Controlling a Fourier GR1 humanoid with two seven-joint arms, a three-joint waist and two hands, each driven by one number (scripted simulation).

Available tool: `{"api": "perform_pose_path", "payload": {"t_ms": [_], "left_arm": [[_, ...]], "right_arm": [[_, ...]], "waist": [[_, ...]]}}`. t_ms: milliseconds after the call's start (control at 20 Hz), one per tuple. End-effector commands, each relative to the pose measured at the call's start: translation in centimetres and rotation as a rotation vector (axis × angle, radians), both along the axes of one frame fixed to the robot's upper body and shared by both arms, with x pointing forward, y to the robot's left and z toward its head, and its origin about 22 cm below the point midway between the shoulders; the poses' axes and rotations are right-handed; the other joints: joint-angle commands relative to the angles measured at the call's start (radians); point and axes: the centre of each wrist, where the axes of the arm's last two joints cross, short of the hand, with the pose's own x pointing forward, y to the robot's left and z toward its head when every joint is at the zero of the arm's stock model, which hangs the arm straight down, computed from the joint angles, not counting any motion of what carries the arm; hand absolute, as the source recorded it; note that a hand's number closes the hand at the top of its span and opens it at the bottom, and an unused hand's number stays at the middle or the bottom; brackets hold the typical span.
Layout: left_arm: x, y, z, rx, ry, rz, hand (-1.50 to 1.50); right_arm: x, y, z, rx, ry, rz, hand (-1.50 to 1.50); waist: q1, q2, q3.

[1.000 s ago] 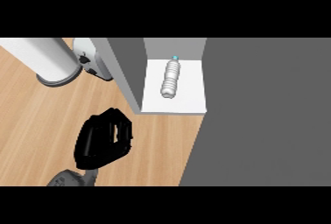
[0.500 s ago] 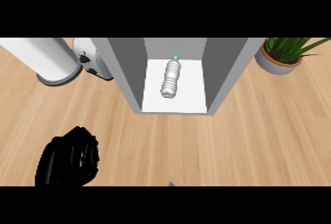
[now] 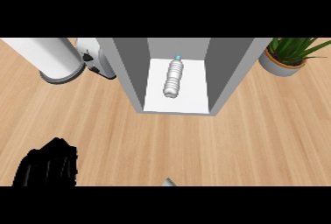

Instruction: Pick up the bottled water, place it into the cabinet and close the cabinet

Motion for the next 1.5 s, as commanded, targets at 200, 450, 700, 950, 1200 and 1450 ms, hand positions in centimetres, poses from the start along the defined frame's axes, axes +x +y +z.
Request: {"api": "perform_pose_path", "payload": {"t_ms": [200, 450, 700, 950, 1200, 1450], "left_arm": [[-1.0, 3.1, 0.6, -0.004, -0.006, -0.001, 1.50], [-1.8, 3.3, -0.1, 0.001, 0.012, -0.016, 1.50], [-1.4, 6.0, 1.1, 0.004, 0.001, 0.005, 1.50], [-2.5, 7.0, 0.8, 0.008, -0.001, -0.005, 1.50], [-2.1, 6.6, 0.5, 0.013, -0.004, -0.010, 1.50], [-2.8, 7.1, 0.8, 0.030, -0.017, -0.035, 1.50]], "right_arm": [[5.5, 5.3, 1.6, 0.104, 0.033, -0.127, 1.50], [11.4, 6.2, 2.1, 0.159, 0.140, -0.170, 1.50], [17.3, 5.2, 1.4, 0.169, 0.260, -0.122, 1.50], [22.9, 3.8, -1.1, 0.147, 0.272, -0.130, 1.50], [26.3, 0.5, -1.7, 0.119, 0.267, -0.177, 1.50], [27.5, -2.2, -2.1, 0.121, 0.254, -0.195, 1.50]], "waist": [[0.017, 0.007, 0.000], [0.011, 0.011, 0.003], [0.003, 0.012, 0.004], [-0.004, 0.011, 0.004], [-0.002, 0.018, 0.004], [0.014, 0.021, 0.004]]}}
